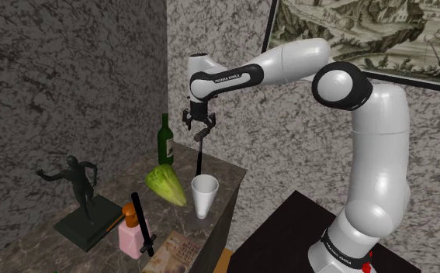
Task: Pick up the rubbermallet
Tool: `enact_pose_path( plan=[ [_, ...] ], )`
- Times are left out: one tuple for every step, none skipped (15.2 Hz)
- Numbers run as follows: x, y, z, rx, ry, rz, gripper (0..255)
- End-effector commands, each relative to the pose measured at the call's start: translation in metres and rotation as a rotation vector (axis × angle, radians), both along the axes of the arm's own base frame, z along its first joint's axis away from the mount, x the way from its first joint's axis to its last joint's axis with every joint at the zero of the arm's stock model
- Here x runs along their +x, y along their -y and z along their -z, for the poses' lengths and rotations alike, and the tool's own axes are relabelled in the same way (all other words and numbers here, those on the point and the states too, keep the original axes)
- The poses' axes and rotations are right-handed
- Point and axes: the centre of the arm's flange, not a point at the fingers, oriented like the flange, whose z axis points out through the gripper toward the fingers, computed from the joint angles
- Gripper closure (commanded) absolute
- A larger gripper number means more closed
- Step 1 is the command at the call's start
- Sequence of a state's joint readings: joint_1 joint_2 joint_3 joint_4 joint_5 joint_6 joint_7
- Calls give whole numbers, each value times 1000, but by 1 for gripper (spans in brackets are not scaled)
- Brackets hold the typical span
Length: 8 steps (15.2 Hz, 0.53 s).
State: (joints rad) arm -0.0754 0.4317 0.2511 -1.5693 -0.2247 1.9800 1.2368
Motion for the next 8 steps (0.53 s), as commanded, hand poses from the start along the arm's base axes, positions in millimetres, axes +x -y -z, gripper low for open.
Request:
enact_pose_path(
  plan=[
    [9, 3, 10, 1, 0, 28, 0],
    [9, 3, 15, 1, 0, 28, 0],
    [9, 3, 21, 1, 0, 28, 0],
    [9, 3, 26, 1, 0, 28, 0],
    [9, 3, 31, 1, 0, 28, 0],
    [9, 3, 36, 1, 0, 28, 0],
    [9, 3, 42, 1, 0, 28, 0],
    [9, 3, 45, 1, 0, 28, 0]
  ],
)
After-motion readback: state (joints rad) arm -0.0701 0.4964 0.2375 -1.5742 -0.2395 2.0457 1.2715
